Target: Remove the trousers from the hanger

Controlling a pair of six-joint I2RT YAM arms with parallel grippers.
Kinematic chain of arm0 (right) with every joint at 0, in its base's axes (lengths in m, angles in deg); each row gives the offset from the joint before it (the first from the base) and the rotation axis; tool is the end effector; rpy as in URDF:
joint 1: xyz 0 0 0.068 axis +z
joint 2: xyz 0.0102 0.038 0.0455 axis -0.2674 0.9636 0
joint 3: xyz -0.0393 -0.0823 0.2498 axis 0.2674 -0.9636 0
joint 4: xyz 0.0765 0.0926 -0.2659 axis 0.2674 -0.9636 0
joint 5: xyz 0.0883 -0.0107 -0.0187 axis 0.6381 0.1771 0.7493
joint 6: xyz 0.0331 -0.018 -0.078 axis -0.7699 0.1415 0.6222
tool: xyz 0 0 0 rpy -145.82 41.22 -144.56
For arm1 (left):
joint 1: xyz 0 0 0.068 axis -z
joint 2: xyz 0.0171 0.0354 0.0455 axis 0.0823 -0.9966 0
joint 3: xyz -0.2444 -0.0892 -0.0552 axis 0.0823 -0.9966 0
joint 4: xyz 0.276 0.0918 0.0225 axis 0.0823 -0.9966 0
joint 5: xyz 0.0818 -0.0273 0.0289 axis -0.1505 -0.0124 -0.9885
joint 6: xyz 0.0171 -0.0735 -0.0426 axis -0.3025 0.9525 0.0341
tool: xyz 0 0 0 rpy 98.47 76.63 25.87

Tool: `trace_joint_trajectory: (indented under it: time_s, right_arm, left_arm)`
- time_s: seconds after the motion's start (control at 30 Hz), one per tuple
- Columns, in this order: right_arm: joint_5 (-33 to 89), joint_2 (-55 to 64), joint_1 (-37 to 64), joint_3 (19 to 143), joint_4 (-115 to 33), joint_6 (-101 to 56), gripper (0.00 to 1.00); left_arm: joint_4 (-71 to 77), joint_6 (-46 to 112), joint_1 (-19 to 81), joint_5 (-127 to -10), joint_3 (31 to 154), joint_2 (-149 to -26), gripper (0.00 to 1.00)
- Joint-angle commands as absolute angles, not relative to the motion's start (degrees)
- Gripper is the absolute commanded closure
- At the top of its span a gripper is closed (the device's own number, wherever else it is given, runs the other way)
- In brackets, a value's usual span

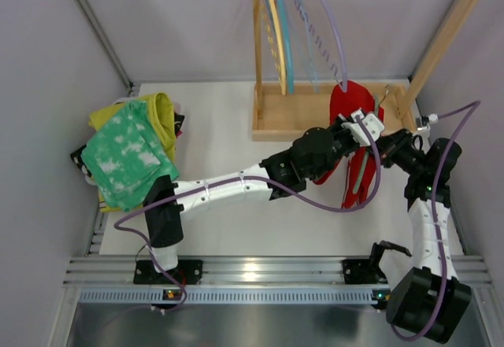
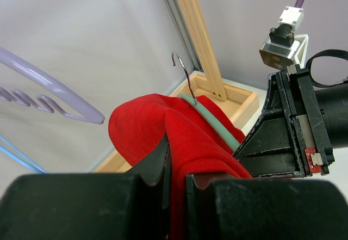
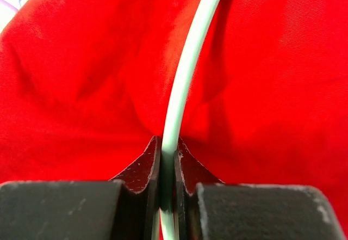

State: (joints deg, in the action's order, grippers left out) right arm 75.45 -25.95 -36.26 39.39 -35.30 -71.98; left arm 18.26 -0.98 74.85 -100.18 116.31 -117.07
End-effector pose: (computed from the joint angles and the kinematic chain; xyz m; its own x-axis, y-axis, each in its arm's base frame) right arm 0.2605 -0.0313 0.2671 -0.5632 0.7171 -0.4105 -0.1546 0.3966 0.9049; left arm 0.2019 -0.4699 0.4030 0.3302 0.1287 -0.9351 0.6551 0.6820 0.3252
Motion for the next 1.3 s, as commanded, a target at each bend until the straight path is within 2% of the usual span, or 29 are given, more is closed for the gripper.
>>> trace_joint_trajectory:
  time_s: [0.0, 0.2, 0.4, 0.57, 0.63, 1.1, 1.17, 1.2, 1.23, 1.27]
  right_arm:
    - [75.2, -22.8, -37.7, 36.8, -31.8, -65.1, 1.0]
    - [82.9, -20.5, -41.5, 37.3, -6.3, -90.2, 1.0]
    - [86.5, -16.1, -41.8, 39.7, 11.1, -104.9, 1.0]
    - [87.7, -9.8, -41.9, 37.3, 29.4, -115.3, 1.0]
    - [87.3, -7.9, -42.4, 36.5, 31.9, -117.2, 1.0]
    - [89.0, -2.6, -44.9, 35.5, 26.6, -110.1, 1.0]
    - [89.3, -3.6, -44.9, 35.8, 16.6, -105.2, 1.0]
    - [88.9, -4.2, -45.0, 36.1, 10.5, -97.0, 1.0]
    - [88.3, -5.9, -45.0, 37.4, -3.7, -91.9, 1.0]
    - [87.4, -7.1, -45.2, 38.2, -9.6, -87.3, 1.0]
  left_arm:
    - [44.3, -0.6, 75.1, -98.8, 129.8, -110.3, 1.0]
    - [44.4, -2.6, 74.4, -98.9, 135.2, -112.1, 1.0]
    - [43.7, -5.0, 74.2, -97.7, 143.4, -114.7, 1.0]
    - [43.5, -6.9, 74.2, -96.5, 149.3, -116.8, 1.0]
    - [43.5, -7.3, 74.0, -96.2, 150.3, -117.1, 1.0]
    - [47.1, -11.5, 73.5, -92.4, 155.9, -118.5, 1.0]
    - [46.9, -11.7, 73.5, -92.1, 155.8, -118.3, 1.0]
    - [46.9, -11.6, 73.5, -92.0, 155.9, -118.1, 1.0]
    - [46.8, -11.6, 73.5, -92.1, 155.7, -117.8, 1.0]
    - [46.8, -11.5, 73.5, -92.2, 155.2, -117.4, 1.0]
